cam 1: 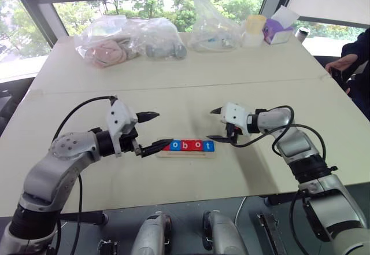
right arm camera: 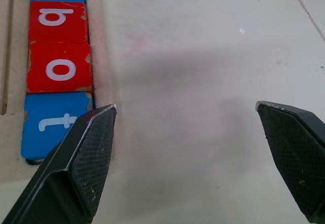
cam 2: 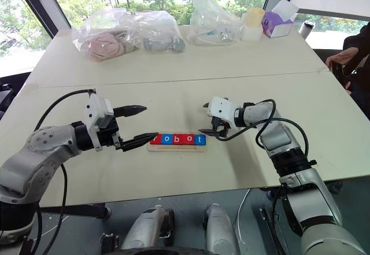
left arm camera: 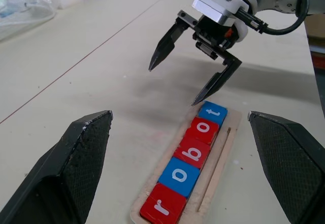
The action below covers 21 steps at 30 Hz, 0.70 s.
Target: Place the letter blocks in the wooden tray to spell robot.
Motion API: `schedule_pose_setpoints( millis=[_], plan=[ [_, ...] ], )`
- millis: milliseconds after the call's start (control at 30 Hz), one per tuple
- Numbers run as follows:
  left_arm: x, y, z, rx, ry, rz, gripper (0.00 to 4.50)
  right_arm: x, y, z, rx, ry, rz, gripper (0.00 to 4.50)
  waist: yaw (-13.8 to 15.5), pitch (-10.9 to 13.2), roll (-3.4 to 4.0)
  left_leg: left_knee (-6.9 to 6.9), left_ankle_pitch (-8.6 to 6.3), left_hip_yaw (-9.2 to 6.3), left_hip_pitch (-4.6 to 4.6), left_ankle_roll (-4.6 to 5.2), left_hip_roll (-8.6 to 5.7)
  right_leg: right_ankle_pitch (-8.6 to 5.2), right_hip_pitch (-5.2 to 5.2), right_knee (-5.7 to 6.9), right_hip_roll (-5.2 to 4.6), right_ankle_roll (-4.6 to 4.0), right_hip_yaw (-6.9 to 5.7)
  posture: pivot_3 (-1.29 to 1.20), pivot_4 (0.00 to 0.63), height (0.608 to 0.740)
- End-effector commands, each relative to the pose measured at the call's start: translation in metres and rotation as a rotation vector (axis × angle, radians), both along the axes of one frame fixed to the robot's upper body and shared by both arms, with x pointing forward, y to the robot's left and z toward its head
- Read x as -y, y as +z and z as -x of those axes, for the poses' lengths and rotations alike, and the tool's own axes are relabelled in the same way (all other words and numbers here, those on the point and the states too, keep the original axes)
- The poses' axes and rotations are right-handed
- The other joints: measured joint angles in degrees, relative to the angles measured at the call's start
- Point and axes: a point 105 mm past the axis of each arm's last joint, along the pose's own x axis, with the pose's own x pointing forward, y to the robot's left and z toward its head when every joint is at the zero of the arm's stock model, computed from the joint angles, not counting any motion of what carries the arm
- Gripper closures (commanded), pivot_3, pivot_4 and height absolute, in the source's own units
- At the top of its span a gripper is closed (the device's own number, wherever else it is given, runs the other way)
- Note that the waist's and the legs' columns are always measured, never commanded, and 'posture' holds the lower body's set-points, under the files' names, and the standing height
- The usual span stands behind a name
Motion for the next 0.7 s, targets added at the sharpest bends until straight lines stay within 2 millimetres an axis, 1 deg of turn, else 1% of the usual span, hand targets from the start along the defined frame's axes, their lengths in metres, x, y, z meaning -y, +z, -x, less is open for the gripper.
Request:
schedule_pose_setpoints(
  millis=[33,167,233,300,400,500,600,667,700],
  plan=[
    [0.0,0.007,0.005,0.04,-0.011,-0.004,0.0,0.011,0.034,-0.006,0.107,-0.053,-0.042,0.01,0.0,0.0,0.0,0.0,0.0,0.0,0.0,0.0,0.0,0.0,0.0,0.0,0.0,0.0,0.0,0.0,0.15,0.725],
    [-0.005,0.004,0.009,0.02,-0.003,-0.012,0.0,0.024,0.046,0.008,0.047,-0.106,-0.113,0.01,0.2,0.0,0.0,0.0,0.0,-0.01,-0.01,0.0,0.0,0.0,0.0,-0.01,-0.02,0.0,0.0,0.0,0.15,0.725],
    [-0.009,0.003,0.011,0.013,0.002,-0.014,0.0,0.03,0.048,0.026,-0.035,-0.106,-0.145,0.01,0.3,0.0,0.0,-0.01,-0.01,-0.02,-0.01,0.0,0.01,-0.01,0.0,-0.02,-0.04,-0.01,0.0,0.0,0.15,0.725],
    [-0.017,0.005,0.013,-0.001,0.021,-0.004,0.0,0.038,0.047,0.052,-0.146,-0.103,-0.154,0.01,0.6,0.0,0.0,-0.02,-0.02,-0.04,-0.02,0.0,0.01,-0.01,0.0,-0.03,-0.06,-0.02,0.0,0.0,0.15,0.725],
    [-0.023,0.005,0.018,-0.028,0.03,-0.011,0.0,0.051,0.046,0.078,-0.234,-0.121,-0.138,0.01,1.1,0.0,0.01,-0.02,-0.03,-0.05,-0.04,0.0,0.04,-0.02,-0.03,-0.04,-0.09,-0.03,0.0,0.0,0.15,0.725],
    [-0.026,0.008,0.02,-0.035,0.035,-0.015,0.0,0.061,0.048,0.09,-0.276,-0.148,-0.131,0.01,1.1,0.0,0.02,-0.01,-0.04,-0.02,0.0,-0.02,0.07,0.01,-0.01,-0.1,-0.11,-0.09,0.0,0.0,0.15,0.725],
    [-0.034,0.007,0.022,-0.037,0.052,-0.039,0.0,0.069,0.049,0.103,-0.317,-0.173,-0.142,0.01,1.3,0.0,0.01,-0.01,-0.1,-0.02,0.04,-0.13,0.09,0.02,0.0,-0.11,-0.1,-0.1,-0.02,0.0,0.15,0.725],
    [-0.036,0.007,0.022,-0.039,0.052,-0.043,0.0,0.072,0.048,0.104,-0.321,-0.182,-0.141,0.01,1.3,0.0,0.01,-0.03,-0.08,-0.02,0.03,-0.08,0.1,0.01,-0.02,-0.14,-0.1,-0.11,-0.02,0.0,0.15,0.725],
    [-0.035,0.008,0.02,-0.038,0.051,-0.043,0.0,0.074,0.048,0.102,-0.315,-0.19,-0.136,0.01,1.3,0.0,0.01,-0.04,-0.06,-0.01,0.01,-0.06,0.1,0.01,-0.03,-0.17,-0.09,-0.1,-0.03,0.0,0.15,0.725]
  ],
)
